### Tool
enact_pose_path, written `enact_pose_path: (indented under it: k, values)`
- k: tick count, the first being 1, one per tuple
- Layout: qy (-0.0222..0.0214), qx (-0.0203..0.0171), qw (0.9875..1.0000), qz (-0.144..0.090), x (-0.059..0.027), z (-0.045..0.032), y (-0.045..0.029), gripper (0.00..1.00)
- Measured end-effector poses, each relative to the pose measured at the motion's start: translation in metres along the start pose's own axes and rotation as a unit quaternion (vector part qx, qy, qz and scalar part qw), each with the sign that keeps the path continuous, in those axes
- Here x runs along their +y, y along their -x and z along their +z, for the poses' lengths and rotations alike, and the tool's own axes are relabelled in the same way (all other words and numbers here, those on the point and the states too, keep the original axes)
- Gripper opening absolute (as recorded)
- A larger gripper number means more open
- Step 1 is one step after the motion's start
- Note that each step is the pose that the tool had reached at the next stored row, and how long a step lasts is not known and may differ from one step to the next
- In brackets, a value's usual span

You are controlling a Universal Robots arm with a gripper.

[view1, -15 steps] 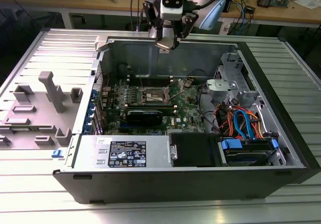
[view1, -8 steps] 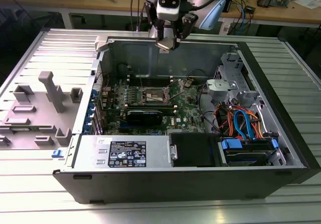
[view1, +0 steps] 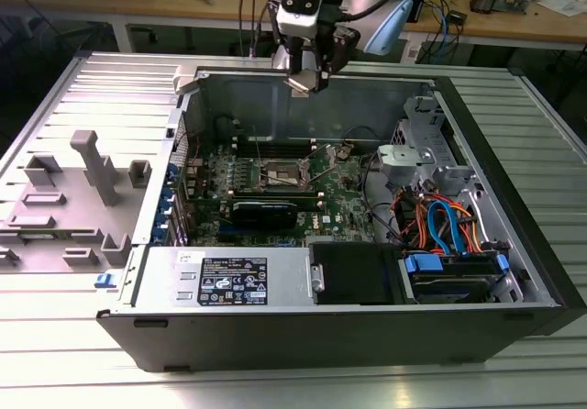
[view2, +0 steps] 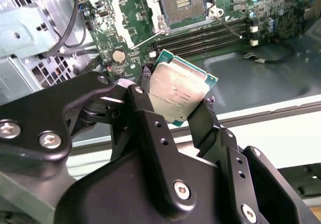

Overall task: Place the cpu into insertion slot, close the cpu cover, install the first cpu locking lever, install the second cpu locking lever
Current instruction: 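Place the cpu into insertion slot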

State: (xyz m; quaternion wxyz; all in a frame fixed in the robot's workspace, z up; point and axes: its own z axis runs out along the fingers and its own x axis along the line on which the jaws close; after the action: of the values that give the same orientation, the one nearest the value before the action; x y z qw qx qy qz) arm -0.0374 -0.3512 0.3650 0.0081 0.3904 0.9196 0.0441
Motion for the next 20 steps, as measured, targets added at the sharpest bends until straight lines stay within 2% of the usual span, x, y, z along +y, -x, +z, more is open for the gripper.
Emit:
enact_pose_path:
  k: [7, 20]
  values:
    - [0.0007, -0.0034, 0.9992, 0.039, -0.0001, 0.0006, 0.0, 0.54]
    - [-0.0001, -0.0049, 0.999, 0.044, -0.0002, 0.0009, 0.0001, 0.54]
